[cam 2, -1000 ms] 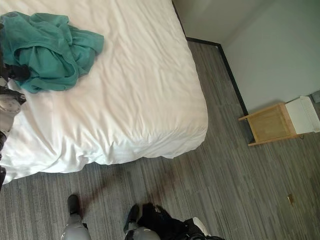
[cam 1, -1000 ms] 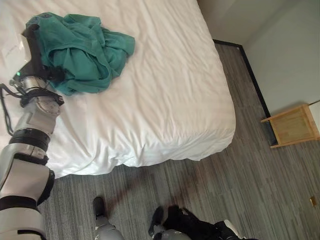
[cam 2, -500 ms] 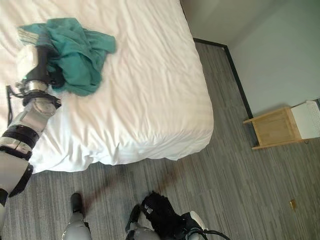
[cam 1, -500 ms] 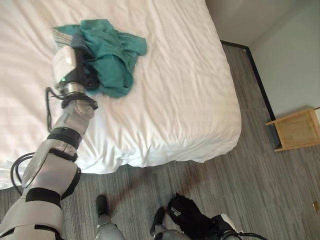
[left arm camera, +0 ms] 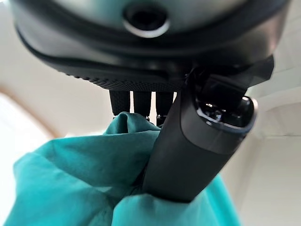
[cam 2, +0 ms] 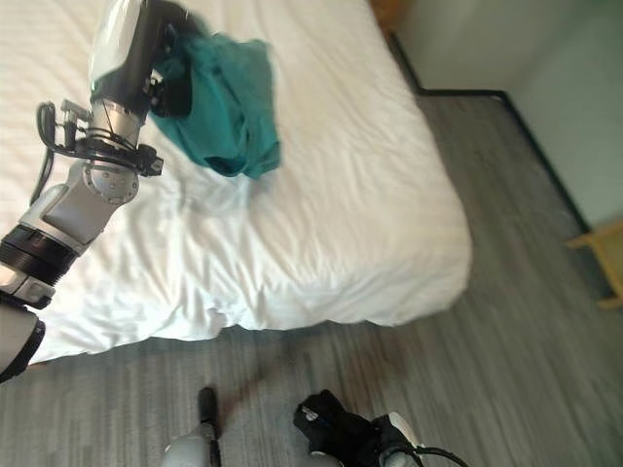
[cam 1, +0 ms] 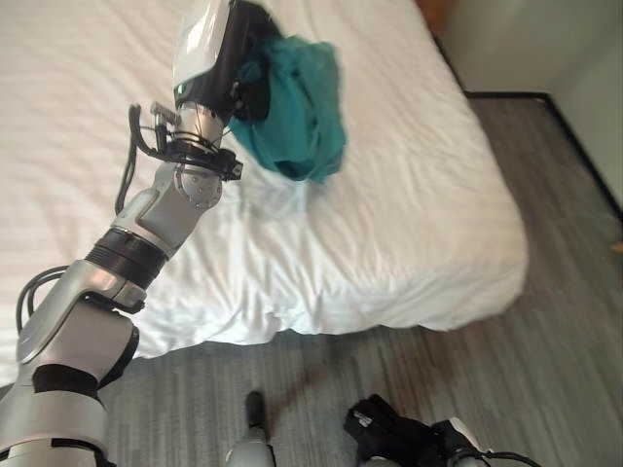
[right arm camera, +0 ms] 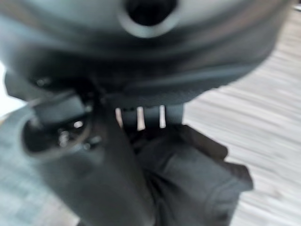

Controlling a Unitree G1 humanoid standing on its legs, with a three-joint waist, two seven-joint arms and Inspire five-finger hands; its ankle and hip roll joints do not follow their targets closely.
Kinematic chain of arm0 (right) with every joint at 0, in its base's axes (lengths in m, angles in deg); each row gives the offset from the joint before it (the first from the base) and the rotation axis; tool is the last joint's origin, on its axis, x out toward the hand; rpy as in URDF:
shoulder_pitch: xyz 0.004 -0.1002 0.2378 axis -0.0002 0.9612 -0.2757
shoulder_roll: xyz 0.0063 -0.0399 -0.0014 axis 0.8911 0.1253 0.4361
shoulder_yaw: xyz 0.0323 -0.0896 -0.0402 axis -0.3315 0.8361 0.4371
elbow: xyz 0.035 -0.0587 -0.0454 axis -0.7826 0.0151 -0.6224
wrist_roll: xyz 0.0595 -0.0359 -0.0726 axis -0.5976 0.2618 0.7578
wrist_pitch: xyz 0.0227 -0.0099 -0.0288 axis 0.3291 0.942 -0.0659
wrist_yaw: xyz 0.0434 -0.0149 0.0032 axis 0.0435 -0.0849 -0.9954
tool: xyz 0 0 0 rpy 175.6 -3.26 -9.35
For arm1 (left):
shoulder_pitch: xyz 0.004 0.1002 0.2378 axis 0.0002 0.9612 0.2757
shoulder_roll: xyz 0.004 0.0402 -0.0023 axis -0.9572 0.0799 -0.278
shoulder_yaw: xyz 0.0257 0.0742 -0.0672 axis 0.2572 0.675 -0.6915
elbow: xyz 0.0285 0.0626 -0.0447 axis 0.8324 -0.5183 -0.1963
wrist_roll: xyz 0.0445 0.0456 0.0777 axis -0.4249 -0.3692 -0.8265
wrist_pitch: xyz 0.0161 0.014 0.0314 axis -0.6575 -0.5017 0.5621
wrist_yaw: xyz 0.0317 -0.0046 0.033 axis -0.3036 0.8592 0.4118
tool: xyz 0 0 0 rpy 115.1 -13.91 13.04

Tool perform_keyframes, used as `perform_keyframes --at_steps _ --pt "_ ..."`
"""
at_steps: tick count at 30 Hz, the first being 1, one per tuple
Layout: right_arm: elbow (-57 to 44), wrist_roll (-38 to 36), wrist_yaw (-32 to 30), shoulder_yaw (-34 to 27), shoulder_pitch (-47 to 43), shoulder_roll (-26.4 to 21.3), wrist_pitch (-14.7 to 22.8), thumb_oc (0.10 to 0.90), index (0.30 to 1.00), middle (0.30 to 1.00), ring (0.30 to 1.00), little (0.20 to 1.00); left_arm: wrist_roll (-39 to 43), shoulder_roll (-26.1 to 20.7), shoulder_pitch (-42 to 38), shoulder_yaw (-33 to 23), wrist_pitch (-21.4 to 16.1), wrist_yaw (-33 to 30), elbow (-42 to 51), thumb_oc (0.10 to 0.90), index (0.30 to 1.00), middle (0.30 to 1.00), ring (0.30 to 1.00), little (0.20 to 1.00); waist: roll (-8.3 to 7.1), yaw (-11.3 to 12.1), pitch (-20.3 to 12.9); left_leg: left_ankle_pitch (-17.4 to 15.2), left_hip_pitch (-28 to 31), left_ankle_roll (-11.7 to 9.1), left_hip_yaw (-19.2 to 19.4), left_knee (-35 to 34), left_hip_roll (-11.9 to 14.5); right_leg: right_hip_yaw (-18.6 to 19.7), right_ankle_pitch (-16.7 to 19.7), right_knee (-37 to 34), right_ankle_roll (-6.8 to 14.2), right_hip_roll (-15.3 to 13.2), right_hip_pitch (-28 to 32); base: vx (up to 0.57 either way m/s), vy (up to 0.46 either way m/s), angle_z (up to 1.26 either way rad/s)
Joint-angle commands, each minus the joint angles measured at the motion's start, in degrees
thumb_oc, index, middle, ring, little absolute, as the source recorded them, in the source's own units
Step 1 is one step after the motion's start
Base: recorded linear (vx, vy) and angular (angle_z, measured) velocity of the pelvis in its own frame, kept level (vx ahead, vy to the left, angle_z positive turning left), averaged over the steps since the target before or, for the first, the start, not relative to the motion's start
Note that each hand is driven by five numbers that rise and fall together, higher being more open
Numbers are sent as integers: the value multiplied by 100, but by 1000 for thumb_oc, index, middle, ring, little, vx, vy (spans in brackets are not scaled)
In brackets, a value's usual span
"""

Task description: Pick up bed clothes into laundry basket.

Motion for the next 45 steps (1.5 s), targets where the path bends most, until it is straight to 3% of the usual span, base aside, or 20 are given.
perform_keyframes --at_steps 1,3,7,10,14,15,17,18,19,21,25,28,30,32,33,35,38,42,43,45 --pt "-778 38 -163 226 -521 -327 207 400 300 300 300 300 -91 -239 77 -1187 -576 -387 612 400 300 300 300 300 -59 447 -536 -154 -140 -49 -372 -226 -249 230 -1126 771 -252 457 456 -128 -224 28" --pt "-1330 283 -348 235 -830 -516 223 400 300 300 300 300 -98 -258 1069 -1948 -684 -522 1292 400 300 300 300 300 50 764 -624 34 -188 -184 -447 -221 -162 -97 -1524 430 -442 640 735 -213 -208 43" --pt "-2127 625 -525 74 -1012 -1011 237 400 300 300 300 300 -184 -151 2744 -3025 -891 -580 2103 400 300 300 300 300 161 983 -590 244 -271 -353 -557 -204 -76 -313 -1707 184 -601 773 986 -212 -158 39" --pt "-2696 717 -536 -49 -1084 -1474 239 400 300 300 300 300 -84 436 4636 -4072 -1096 -459 2926 400 300 300 300 300 420 1083 -605 439 -274 -499 -623 -193 -8 -368 -1781 19 -735 901 1210 -232 -97 23" --pt "-3201 693 -547 -393 -825 -1679 317 400 300 300 300 300 215 1573 6376 -4429 -1373 -193 3430 400 300 300 300 300 805 1230 -468 665 -267 -646 -635 -51 22 -509 -1865 19 -854 967 1354 -271 15 13" --pt "-3361 737 -572 -513 -691 -1623 313 400 300 300 300 300 374 1967 6957 -4341 -1457 56 3582 400 300 300 300 300 855 1229 -348 623 -284 -678 -493 233 -14 -641 -1836 19 -925 913 1352 -322 26 46" --pt "-3439 742 -605 -560 -604 -1566 308 400 300 300 300 300 483 2141 7216 -4308 -1496 165 3619 400 300 300 300 300 875 1191 -338 513 -286 -605 -359 458 17 -719 -1720 19 -948 897 1263 -379 8 58" --pt "-3676 738 -652 -683 -374 -1392 326 400 300 300 300 300 631 2417 7664 -4258 -1545 371 3605 400 300 300 300 300 780 1091 -312 80 -135 -428 -162 949 55 -891 -1554 39 -976 750 1087 -400 -1 59" --pt "-3690 741 -650 -686 -358 -1395 320 400 300 300 300 300 636 2419 7677 -4259 -1544 378 3614 400 300 300 300 300 792 1091 -333 81 -170 -416 -166 976 63 -894 -1529 32 -971 759 1069 -356 7 95" --pt "-3945 680 -667 -769 -53 -1149 407 400 300 300 300 300 866 2602 8126 -4217 -1564 571 3466 400 300 300 300 300 699 930 -338 -431 276 -419 -462 1451 141 -972 -1281 92 -972 519 772 -289 46 79" --pt "-4249 668 -719 -770 -17 -1048 484 400 300 300 300 300 1127 2759 8147 -4044 -1472 581 3087 400 300 300 300 300 636 608 -420 -532 906 -577 -1113 1697 442 -870 -988 137 -871 314 375 -268 153 2" --pt "-4504 712 -824 -764 -98 -1029 493 400 300 300 300 300 1228 2814 7933 -3685 -1386 594 2879 400 300 300 300 300 743 322 -518 -906 1434 -551 -1635 849 561 -593 -895 187 -758 382 44 -135 178 9" --pt "-4478 720 -958 -773 -145 -953 494 400 300 300 300 300 1059 2752 7651 -3110 -1274 659 2685 400 300 300 300 300 740 70 -538 -1112 1640 -490 -1460 184 619 -565 -749 262 -702 319 -153 -212 202 5" --pt "-4650 682 -1136 -714 -241 -907 501 400 300 300 300 300 764 2693 7063 -2534 -1137 502 2228 400 300 300 300 300 691 -141 -441 -1176 1668 -328 -1501 -246 310 -355 -451 298 -622 238 -514 -312 197 9" --pt "-5699 583 -1012 -1064 124 -997 537 400 300 300 300 300 415 2605 6812 -2463 -1028 329 2074 400 300 300 300 300 621 -366 -278 -1195 1624 -264 -1426 -246 189 -197 -266 387 -552 189 -803 -332 96 -19" --pt "-6484 689 -1040 -1320 232 -1279 590 400 300 300 300 300 104 2482 6228 -2194 -929 269 1750 400 300 300 300 300 559 -593 -85 -1234 1481 -145 -1268 -246 94 218 -163 604 -334 259 -1294 -376 64 -46" --pt "-7066 686 -1087 -1329 124 -1216 670 400 300 300 300 300 -94 2429 5668 -1958 -855 92 1545 400 300 300 300 300 547 -575 54 -1048 1196 -22 -847 -246 65 361 -456 1121 -309 347 -1614 -425 76 -97" --pt "-7614 426 -747 -1175 195 -1111 974 400 300 300 300 300 -162 2604 5853 -1818 -737 236 1643 400 300 300 300 300 541 -318 74 -861 880 222 81 -66 131 -479 -1225 2682 -597 150 -1231 -411 104 -189" --pt "-7597 327 -747 -1108 173 -1067 1002 400 300 300 300 300 -134 2646 5928 -1753 -686 255 1664 400 300 300 300 300 459 -186 46 -870 780 226 290 64 156 -544 -1323 2611 -616 115 -1091 -252 -116 -195" --pt "-7700 30 -724 -1122 234 -887 988 400 300 300 300 300 -160 2687 6086 -1726 -641 358 1815 400 300 300 300 300 139 -70 -40 -1009 643 121 591 486 219 -627 -1382 1454 -676 306 -509 -158 -274 -154"
